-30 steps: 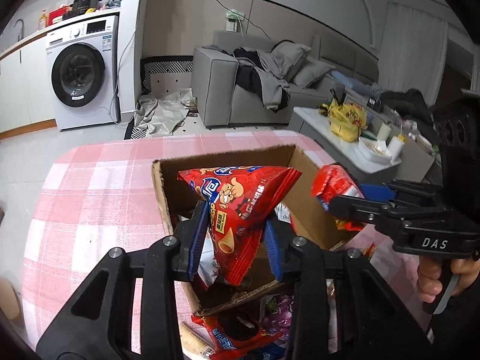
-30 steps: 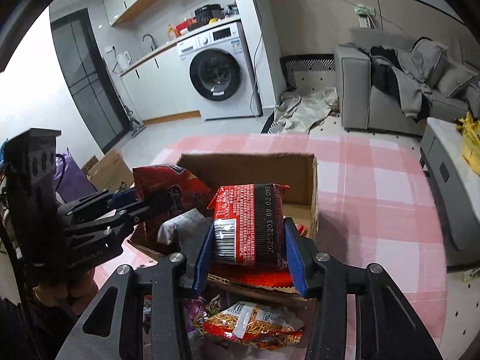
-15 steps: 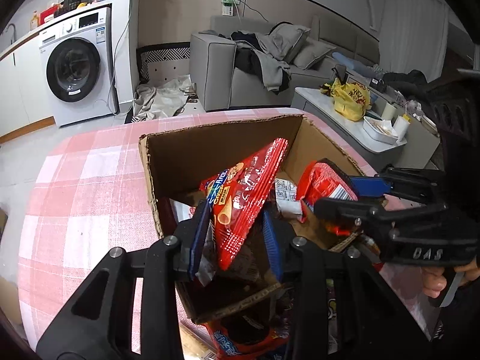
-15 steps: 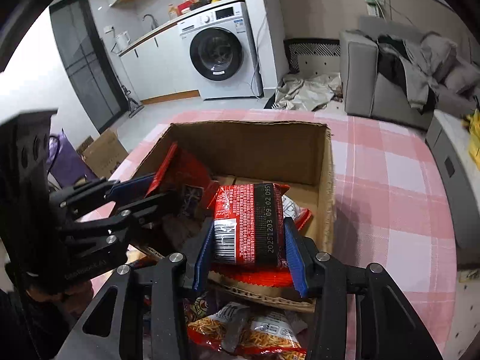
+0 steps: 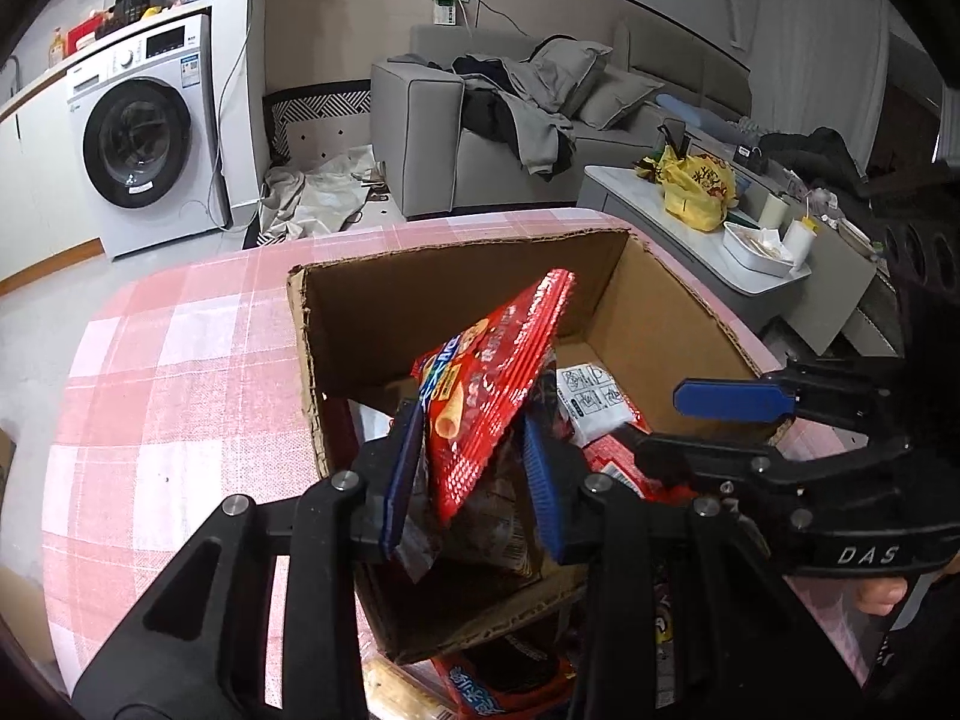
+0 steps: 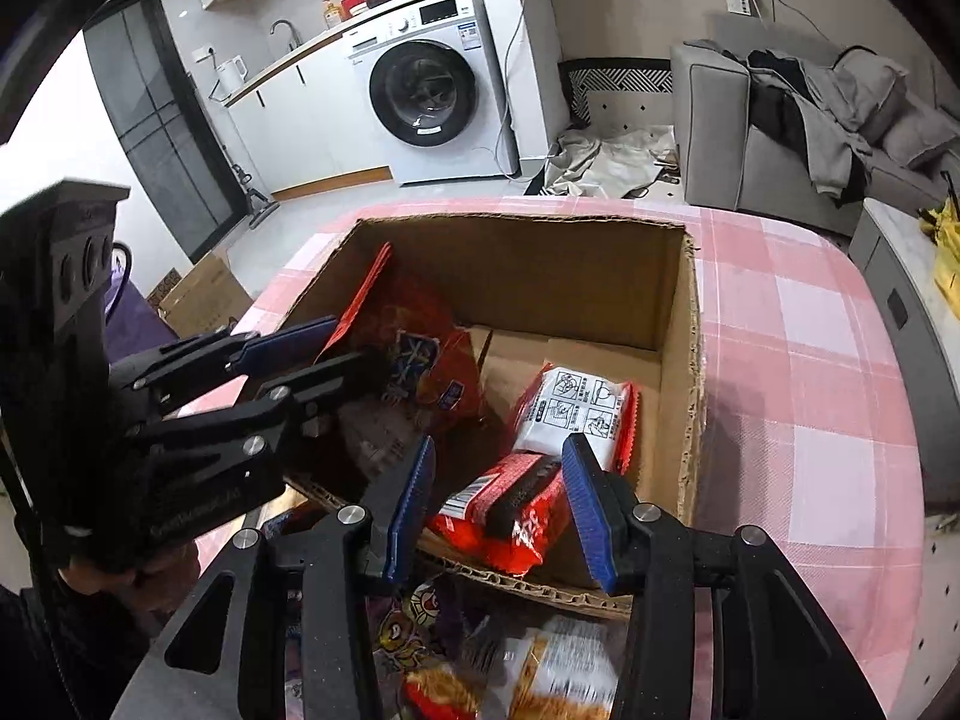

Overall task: Organize snacks
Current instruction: 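Withdraw both tools from the box toward the remaining snacks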

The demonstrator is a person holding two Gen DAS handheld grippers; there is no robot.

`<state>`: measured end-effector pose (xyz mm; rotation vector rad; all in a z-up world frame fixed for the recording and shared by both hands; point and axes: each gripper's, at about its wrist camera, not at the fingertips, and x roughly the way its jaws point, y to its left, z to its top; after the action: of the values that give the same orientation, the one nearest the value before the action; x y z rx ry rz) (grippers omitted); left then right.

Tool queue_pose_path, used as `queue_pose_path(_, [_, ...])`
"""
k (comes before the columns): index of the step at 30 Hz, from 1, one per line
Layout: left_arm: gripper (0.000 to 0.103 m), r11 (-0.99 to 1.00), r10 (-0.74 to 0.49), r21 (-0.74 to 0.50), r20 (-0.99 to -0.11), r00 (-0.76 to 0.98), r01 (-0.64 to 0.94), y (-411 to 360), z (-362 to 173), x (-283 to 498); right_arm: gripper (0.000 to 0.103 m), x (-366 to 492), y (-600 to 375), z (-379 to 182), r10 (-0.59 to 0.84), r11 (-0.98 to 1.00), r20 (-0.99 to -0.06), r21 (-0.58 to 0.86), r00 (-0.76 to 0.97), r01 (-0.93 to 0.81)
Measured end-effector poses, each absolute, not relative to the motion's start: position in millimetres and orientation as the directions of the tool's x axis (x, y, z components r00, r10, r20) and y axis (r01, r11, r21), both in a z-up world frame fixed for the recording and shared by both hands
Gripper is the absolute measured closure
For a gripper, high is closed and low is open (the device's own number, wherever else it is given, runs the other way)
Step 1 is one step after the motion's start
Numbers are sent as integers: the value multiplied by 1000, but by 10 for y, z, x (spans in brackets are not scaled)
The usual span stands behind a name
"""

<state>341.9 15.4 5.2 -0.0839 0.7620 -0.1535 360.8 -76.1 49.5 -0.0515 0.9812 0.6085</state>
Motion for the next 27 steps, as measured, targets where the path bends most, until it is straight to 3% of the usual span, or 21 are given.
queue_pose_path(2, [70, 985, -173, -138, -682, 711, 106, 140, 58, 3415, 55, 3610, -772, 495, 464, 829, -788, 225, 404, -513])
queue_pose_path(4, [61, 985, -172, -142, -683, 710, 102, 187, 65, 3336, 53, 3568, -771, 509, 457, 829, -785, 205, 418, -521])
queue_pose_path(6, [44, 983, -182, -146, -673, 717, 112, 168, 101, 3258, 36, 3537, -782, 554, 431, 843, -776, 162, 461, -514])
queue_pose_path(9, [29, 984, -171, -148, -663, 729, 96, 188, 179, 3110, 20, 3410, -808, 659, 433, 841, -744, 129, 509, -526])
queue_pose_path(15, [1, 989, -134, -138, -637, 759, 59, 243, 366, 2724, 2, 3209, -1015, 844, 412, 862, -702, 93, 581, -498])
queue_pose_path(27, [1, 993, -65, -118, -631, 773, -14, 356, 527, 2110, 1, 2955, -1521, 875, 421, 888, -706, 190, 570, -420])
